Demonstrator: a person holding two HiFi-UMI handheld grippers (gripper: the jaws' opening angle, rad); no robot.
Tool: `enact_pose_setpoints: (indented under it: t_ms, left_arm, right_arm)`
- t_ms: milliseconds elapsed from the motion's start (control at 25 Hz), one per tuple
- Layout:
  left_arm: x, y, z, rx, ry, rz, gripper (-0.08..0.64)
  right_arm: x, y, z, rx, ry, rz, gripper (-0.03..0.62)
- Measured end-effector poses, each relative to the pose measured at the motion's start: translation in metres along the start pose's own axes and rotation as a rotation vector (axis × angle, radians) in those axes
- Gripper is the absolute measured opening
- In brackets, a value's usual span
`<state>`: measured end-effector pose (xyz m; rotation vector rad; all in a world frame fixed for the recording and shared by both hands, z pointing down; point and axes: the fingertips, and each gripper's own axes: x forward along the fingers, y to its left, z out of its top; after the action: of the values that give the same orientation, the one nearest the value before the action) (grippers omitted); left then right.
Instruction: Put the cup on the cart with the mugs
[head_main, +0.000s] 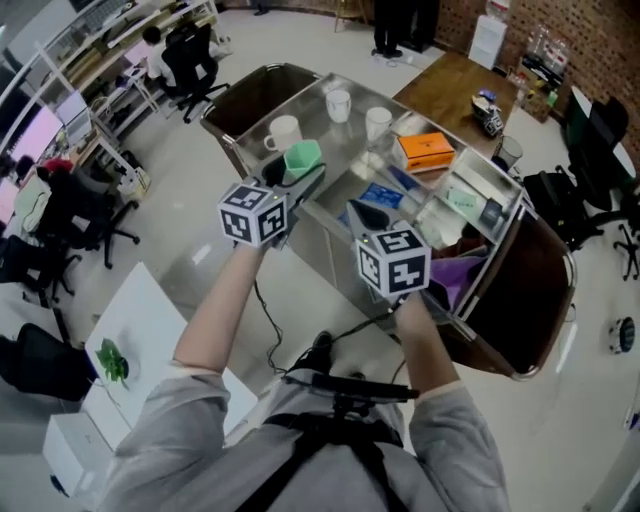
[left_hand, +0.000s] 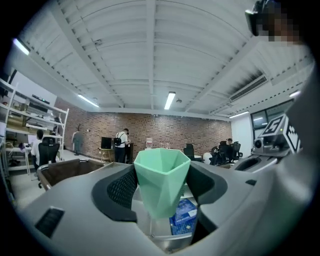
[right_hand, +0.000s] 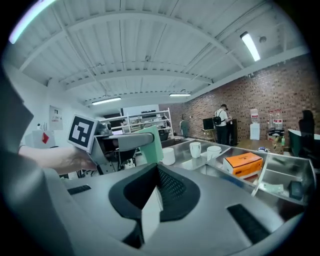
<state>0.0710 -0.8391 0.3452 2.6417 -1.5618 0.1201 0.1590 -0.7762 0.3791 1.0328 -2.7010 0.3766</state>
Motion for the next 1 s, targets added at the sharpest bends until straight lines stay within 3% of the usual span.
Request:
enact_pose_setpoints:
  t_ms: [320,640,1000]
  left_arm:
    - [0.096,0.055,0.004,0.038,0.039,-0.064,0.307]
    - [0.173,0.101,-0.036,0.007,0.117,-0.094,0.307]
    - [0.218,0.110,-0.075,-0.017,0.187,-0.149,0.307]
  right_arm:
    - [0.072,-0.038,0.039,-0.020,0.049,-0.057,0.009]
    - [0.109,-0.065,0.046,-0.002,0.086,-0.116,0.009]
    - [0.126,-0.081,0.042,0.024,0.109,-0.157,0.009]
